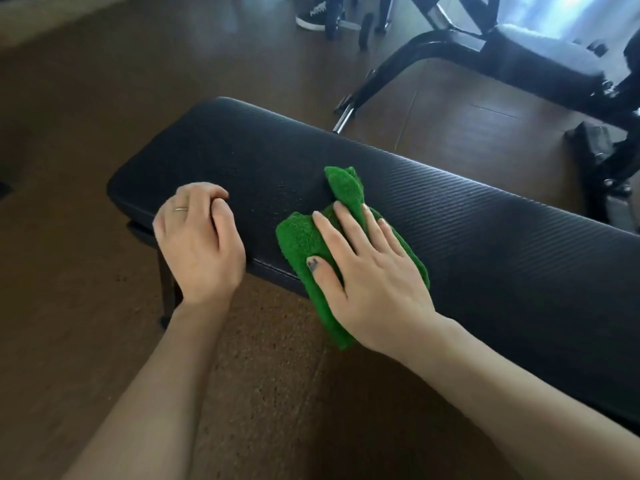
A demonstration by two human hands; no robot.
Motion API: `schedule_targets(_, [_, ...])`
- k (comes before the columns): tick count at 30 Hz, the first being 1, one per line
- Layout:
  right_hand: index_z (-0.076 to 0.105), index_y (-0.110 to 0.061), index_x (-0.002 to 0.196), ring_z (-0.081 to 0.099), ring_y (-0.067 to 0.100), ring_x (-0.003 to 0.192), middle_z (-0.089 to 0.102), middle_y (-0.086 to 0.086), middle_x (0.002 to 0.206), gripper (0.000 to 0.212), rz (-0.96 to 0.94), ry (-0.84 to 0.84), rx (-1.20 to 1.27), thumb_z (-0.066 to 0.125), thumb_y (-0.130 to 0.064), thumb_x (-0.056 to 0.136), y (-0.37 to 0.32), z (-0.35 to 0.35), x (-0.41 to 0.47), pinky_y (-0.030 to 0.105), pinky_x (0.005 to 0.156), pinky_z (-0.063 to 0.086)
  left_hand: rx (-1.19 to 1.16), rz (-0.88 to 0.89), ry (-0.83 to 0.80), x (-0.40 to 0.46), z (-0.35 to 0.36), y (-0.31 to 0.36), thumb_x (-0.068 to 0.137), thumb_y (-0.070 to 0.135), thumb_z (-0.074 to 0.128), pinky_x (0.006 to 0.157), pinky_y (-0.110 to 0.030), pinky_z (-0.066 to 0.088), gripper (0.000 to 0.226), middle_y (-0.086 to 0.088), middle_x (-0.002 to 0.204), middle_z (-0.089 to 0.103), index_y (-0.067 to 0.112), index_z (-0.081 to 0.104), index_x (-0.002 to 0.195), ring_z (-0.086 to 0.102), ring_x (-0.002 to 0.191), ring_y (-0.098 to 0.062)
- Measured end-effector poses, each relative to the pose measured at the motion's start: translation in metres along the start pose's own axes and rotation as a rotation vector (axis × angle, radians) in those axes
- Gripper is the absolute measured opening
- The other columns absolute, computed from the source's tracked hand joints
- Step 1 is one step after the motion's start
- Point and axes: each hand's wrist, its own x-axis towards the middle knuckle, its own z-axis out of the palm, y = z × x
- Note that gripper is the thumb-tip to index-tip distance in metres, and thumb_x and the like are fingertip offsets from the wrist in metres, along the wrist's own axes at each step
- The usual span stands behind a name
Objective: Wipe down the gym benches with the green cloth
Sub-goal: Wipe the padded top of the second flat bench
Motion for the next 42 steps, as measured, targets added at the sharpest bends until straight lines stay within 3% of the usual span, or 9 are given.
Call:
schedule_targets(2, [0.010, -0.037, 0.164, -0.003, 0.024, 0.160, 0.005, -0.004, 0.174, 0.063, -0.016, 0.011, -0.006, 0.012, -0.061, 0.106, 0.003, 0.000, 0.023, 0.043, 0.130, 0.000, -0.006, 0.011, 0.055, -0.002, 0.010, -0.003, 0.096, 0.013, 0.038, 0.106, -0.039, 0.034, 0.029, -0.002, 0.109, 0.070, 0.013, 0.067, 0.096, 0.061, 0.108, -0.026])
schedule_targets(6, [0.017, -0.039, 0.163, 0.004, 0.026, 0.160, 0.011, -0.002, 0.173, 0.060, 0.005, 0.039, 0.033, 0.016, -0.060, 0.106, 0.002, 0.003, 0.096, 0.044, 0.130, 0.003, -0.065, 0.041, 0.125, -0.002, 0.017, -0.009, 0.092, 0.010, 0.038, 0.104, -0.045, 0.039, 0.030, 0.000, 0.106, 0.072, 0.012, 0.068, 0.090, 0.064, 0.104, -0.023])
schedule_targets(11, [0.011, -0.035, 0.165, 0.000, 0.029, 0.160, 0.005, 0.000, 0.174, 0.061, 0.103, -0.014, 0.067, 0.014, -0.056, 0.107, -0.008, 0.001, 0.156, 0.045, 0.129, -0.001, -0.061, 0.007, 0.076, -0.001, 0.010, -0.008, 0.096, 0.014, 0.035, 0.105, -0.042, 0.037, 0.033, 0.001, 0.108, 0.070, 0.013, 0.067, 0.102, 0.061, 0.106, -0.022])
schedule_targets(15, [0.007, -0.035, 0.165, -0.002, 0.027, 0.160, 0.004, -0.002, 0.174, 0.061, 0.080, 0.008, 0.093, 0.015, -0.055, 0.108, -0.018, 0.003, 0.107, 0.043, 0.130, -0.002, -0.104, -0.010, 0.019, 0.002, 0.002, -0.006, 0.100, 0.017, 0.035, 0.110, -0.041, 0.033, 0.031, 0.003, 0.112, 0.068, 0.014, 0.063, 0.112, 0.059, 0.110, -0.020])
schedule_targets(20, [0.008, -0.033, 0.165, 0.003, 0.028, 0.160, 0.010, -0.002, 0.173, 0.062, -0.014, 0.039, -0.009, 0.016, -0.057, 0.108, -0.036, 0.010, 0.011, 0.043, 0.130, 0.003, -0.071, -0.245, 0.172, 0.015, 0.005, -0.023, 0.101, 0.024, 0.031, 0.122, -0.051, 0.022, 0.039, -0.001, 0.125, 0.066, 0.015, 0.062, 0.122, 0.055, 0.125, -0.024])
schedule_targets(25, [0.017, -0.031, 0.164, 0.007, 0.032, 0.160, 0.014, 0.001, 0.173, 0.061, -0.044, 0.054, -0.012, 0.016, -0.055, 0.108, -0.047, 0.014, 0.046, 0.044, 0.130, 0.003, -0.247, -0.225, 0.245, 0.013, 0.018, -0.027, 0.085, 0.012, 0.032, 0.127, -0.047, 0.008, 0.037, -0.002, 0.121, 0.065, 0.009, 0.062, 0.108, 0.053, 0.128, -0.026])
schedule_targets(31, [0.015, -0.031, 0.165, 0.001, 0.030, 0.160, 0.008, 0.000, 0.174, 0.060, -0.056, 0.014, 0.056, 0.017, -0.053, 0.109, -0.073, 0.017, 0.119, 0.044, 0.130, -0.001, -0.273, -0.237, 0.212, 0.015, 0.011, -0.028, 0.082, 0.011, 0.033, 0.127, -0.051, 0.009, 0.043, -0.004, 0.122, 0.063, 0.009, 0.059, 0.117, 0.051, 0.128, -0.026])
schedule_targets(35, [0.018, -0.029, 0.164, 0.006, 0.025, 0.160, 0.012, -0.002, 0.173, 0.062, -0.099, 0.041, 0.040, 0.019, -0.056, 0.108, -0.060, 0.016, 0.078, 0.040, 0.130, 0.002, -0.221, -0.262, 0.142, 0.016, 0.003, -0.027, 0.085, 0.010, 0.037, 0.124, -0.053, 0.015, 0.045, -0.004, 0.128, 0.060, 0.010, 0.058, 0.126, 0.047, 0.131, -0.027])
schedule_targets(42, [0.013, -0.024, 0.166, 0.017, 0.029, 0.158, 0.019, 0.004, 0.171, 0.070, -0.231, 0.033, -0.211, 0.037, -0.053, 0.107, -0.012, 0.011, -0.010, 0.047, 0.127, 0.023, -0.176, -0.222, 0.130, 0.019, 0.004, -0.034, 0.095, 0.014, 0.034, 0.127, -0.039, 0.006, 0.052, -0.003, 0.149, 0.051, 0.013, 0.048, 0.145, 0.038, 0.144, -0.019])
